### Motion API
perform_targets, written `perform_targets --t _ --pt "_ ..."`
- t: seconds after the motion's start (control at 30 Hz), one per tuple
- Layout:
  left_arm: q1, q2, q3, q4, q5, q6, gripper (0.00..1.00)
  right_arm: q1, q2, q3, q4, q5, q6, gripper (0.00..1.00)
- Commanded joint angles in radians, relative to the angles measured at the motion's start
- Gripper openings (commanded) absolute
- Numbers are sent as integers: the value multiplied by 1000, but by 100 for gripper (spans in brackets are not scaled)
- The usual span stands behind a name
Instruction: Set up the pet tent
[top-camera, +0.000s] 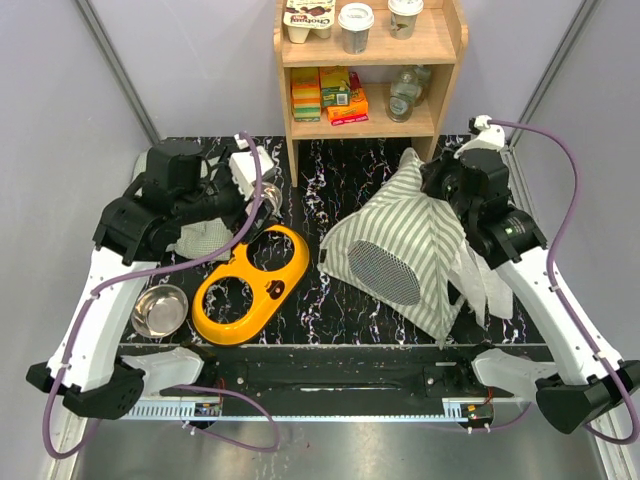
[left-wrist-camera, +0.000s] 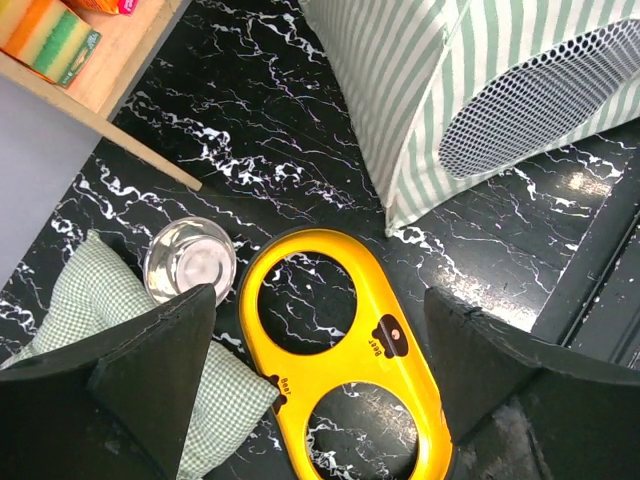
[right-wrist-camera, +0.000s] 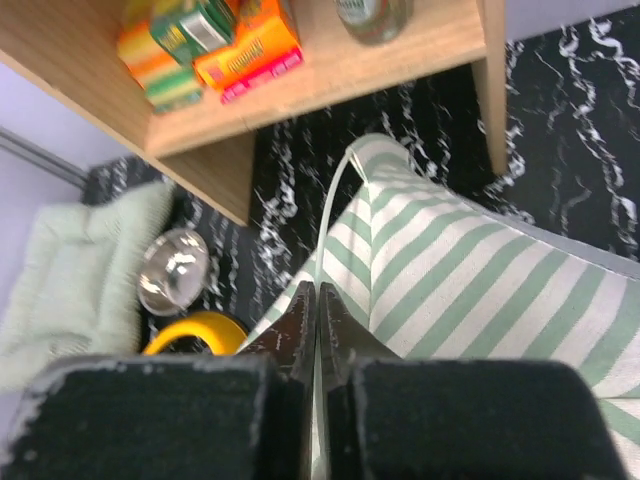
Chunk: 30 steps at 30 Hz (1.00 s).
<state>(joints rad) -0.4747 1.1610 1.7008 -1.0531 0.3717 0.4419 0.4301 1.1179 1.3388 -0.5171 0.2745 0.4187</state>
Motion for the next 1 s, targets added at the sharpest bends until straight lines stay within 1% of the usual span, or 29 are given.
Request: perform_targets --t 0.0,0.03,0.07,0.13,0.17,0.27,0.37,0.47,0.5,0.57,0.6,0.67,0.7,0.73,0.83,0.9,0.97 --pt "4 20 -10 85 47 -45 89 6 39 -63 169 55 121 22" --pt "4 25 -19 93 50 -51 89 6 68 -41 163 49 89 45" --pt "4 25 -26 94 55 -51 89 6 92 -2 131 40 33 55" --pt "4 28 -35 97 52 -54 89 6 141 100 27 28 -94 70" --pt "4 28 -39 97 43 -52 89 6 160 149 -31 14 -174 80" --pt "4 28 -53 102 16 -49 89 6 180 276 -226 -15 -386 90" --pt "7 37 -63 105 10 -51 89 6 128 351 -317 -72 -542 91" --pt "10 51 -63 111 9 -54 89 6 65 375 -346 -145 -662 92" --pt "10 52 -61 111 6 -52 89 6 53 378 -363 -191 -716 92" --pt "11 58 -55 111 0 -49 89 6 52 401 -423 -347 -831 88" --pt "13 62 -50 113 -1 -49 89 9 69 433 -479 -465 -891 87" --pt "16 60 -44 111 -2 -48 89 44 129 531 -605 -665 -975 87" --pt "18 59 -46 111 -2 -48 89 74 178 583 -656 -725 -1006 87" --pt "22 51 -47 111 -2 -45 89 111 227 653 -729 -735 -1038 88" --pt "42 34 -67 111 -4 -40 89 235 408 824 -942 -611 -1136 90" --pt "59 16 -84 111 -5 -35 89 280 480 858 -988 -514 -1166 90" --pt "76 2 -99 114 -7 -35 89 289 548 914 -1021 -483 -1178 90"
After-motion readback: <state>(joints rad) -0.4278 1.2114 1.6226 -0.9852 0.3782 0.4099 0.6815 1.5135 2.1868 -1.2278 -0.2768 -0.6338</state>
